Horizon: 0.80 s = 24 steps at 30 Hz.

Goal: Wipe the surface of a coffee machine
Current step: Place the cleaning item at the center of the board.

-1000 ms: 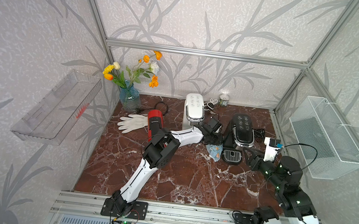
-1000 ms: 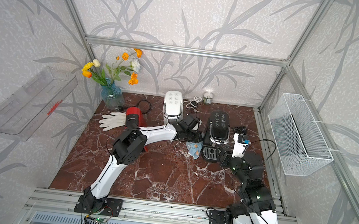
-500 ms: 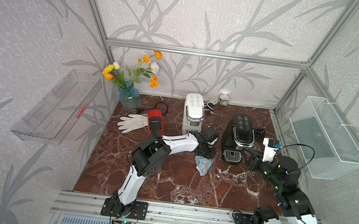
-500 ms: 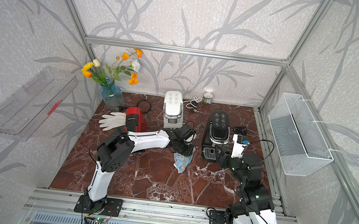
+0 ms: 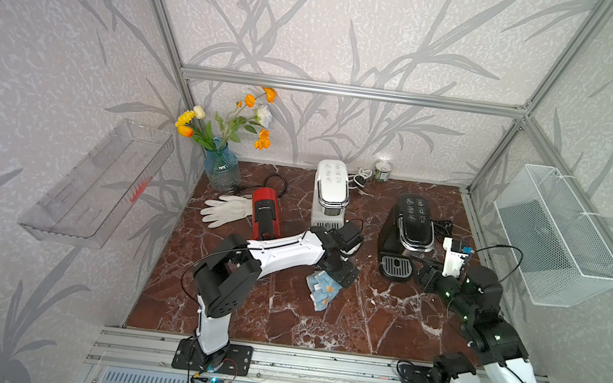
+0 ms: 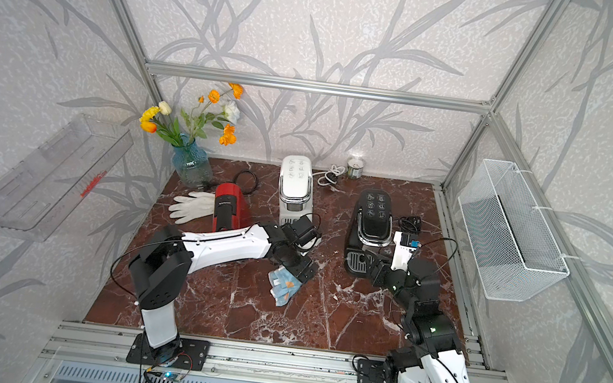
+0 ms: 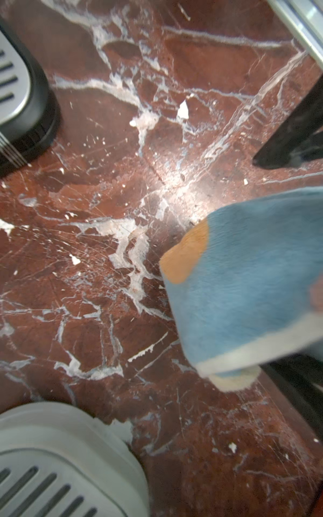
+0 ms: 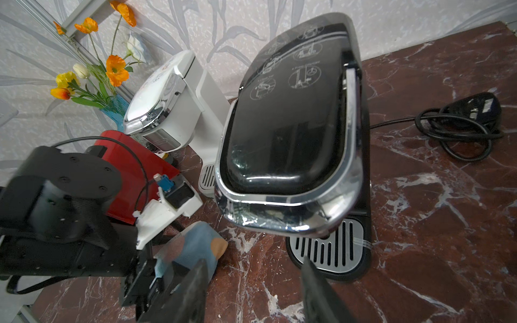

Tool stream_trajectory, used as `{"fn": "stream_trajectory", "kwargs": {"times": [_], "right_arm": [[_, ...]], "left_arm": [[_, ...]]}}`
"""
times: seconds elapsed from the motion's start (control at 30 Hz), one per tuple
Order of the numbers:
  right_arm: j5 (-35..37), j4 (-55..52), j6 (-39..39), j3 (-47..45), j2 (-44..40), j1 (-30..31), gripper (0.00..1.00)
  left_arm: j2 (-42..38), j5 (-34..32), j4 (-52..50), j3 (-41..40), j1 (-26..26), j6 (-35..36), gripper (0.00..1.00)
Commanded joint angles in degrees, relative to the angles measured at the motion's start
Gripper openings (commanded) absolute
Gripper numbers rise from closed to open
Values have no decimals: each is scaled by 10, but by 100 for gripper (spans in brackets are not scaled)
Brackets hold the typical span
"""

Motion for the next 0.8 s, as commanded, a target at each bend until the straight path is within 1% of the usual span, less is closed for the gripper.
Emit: {"fn": "stream_trajectory", "kwargs": {"times": [0.0, 0.1, 0.17, 0.23, 0.33, 0.4, 0.43, 0.47, 0.57, 0.63, 0.77], "right_arm": [[14, -19, -18, 14, 2, -2, 53], [49, -49, -19, 15, -5, -3, 54], [76, -68, -16, 10, -6, -4, 54], [94, -78, -11, 2, -5, -7, 54], [115, -80, 0, -11, -12, -10, 54], [130, -76, 5, -22, -22, -13, 54], [141, -75, 9, -28, -26, -16, 55], [148, -75, 12, -33, -29, -19, 55], [171, -76, 31, -50, -30, -36, 55], [177, -73, 36, -62, -25, -54, 56], [208, -61, 29, -77, -27, -76, 58]], "left_arm": [[-85, -18, 2, -22, -3, 13, 100], [-180, -60, 30, -66, -1, 7, 100], [-247, -125, 43, -100, -1, -19, 100], [-324, -192, 58, -140, 1, -27, 100], [-433, -263, 64, -180, 12, -31, 99], [-493, -312, 55, -200, 30, -41, 100], [-519, -355, 35, -205, 47, -66, 100], [-537, -370, 15, -206, 71, -82, 100], [-591, -371, -19, -220, 164, -108, 99], [-614, -357, -17, -239, 227, -117, 99], [-621, -348, 11, -281, 319, -135, 100]]}}
